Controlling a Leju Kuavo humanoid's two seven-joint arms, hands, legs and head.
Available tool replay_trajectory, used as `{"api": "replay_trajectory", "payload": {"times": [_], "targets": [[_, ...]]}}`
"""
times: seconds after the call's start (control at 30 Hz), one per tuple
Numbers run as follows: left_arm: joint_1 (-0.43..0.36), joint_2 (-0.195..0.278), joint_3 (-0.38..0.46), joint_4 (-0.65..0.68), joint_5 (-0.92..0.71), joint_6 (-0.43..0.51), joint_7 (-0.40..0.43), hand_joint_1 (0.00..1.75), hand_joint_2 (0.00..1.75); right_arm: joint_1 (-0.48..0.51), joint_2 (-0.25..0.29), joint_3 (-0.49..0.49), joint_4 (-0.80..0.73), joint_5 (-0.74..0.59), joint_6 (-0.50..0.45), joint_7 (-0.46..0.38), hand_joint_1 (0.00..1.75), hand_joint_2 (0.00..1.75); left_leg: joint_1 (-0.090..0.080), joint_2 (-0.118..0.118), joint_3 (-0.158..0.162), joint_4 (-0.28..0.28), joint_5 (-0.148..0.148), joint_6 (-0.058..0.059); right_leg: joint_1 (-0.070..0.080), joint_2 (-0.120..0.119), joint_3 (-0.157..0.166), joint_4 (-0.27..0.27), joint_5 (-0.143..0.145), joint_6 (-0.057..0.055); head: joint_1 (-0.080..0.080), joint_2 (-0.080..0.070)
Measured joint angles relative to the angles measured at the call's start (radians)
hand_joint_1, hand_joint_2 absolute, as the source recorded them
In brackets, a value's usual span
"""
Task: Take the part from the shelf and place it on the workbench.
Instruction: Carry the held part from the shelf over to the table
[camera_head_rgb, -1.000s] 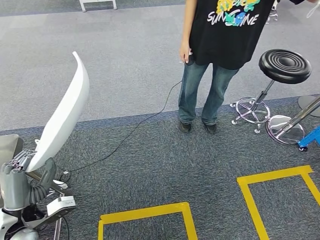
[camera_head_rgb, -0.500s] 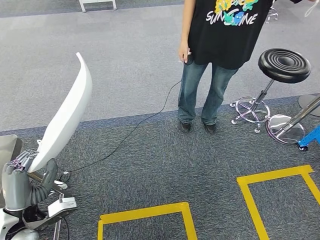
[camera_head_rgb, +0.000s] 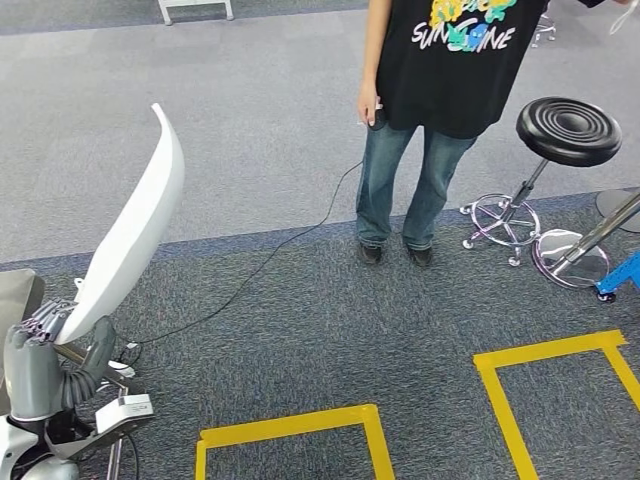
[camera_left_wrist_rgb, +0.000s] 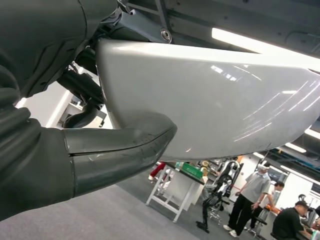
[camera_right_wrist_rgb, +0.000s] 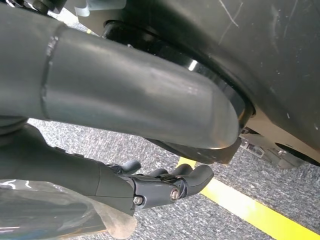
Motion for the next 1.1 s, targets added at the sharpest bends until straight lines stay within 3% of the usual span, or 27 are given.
{"api": "replay_trajectory", "payload": {"times": [1.1], "targets": [[-0.006, 0.003, -0.002, 0.0, 0.008, -0.001, 0.018, 1.75, 1.75, 0.0, 0.0, 0.0, 0.0, -0.005, -0.002, 0.003, 0.0, 0.0, 0.0, 0.0, 0.0, 0.0, 0.0, 0.0, 0.0, 0.0, 0.001, 0.0, 0.0, 0.0, 0.0, 0.0]]}}
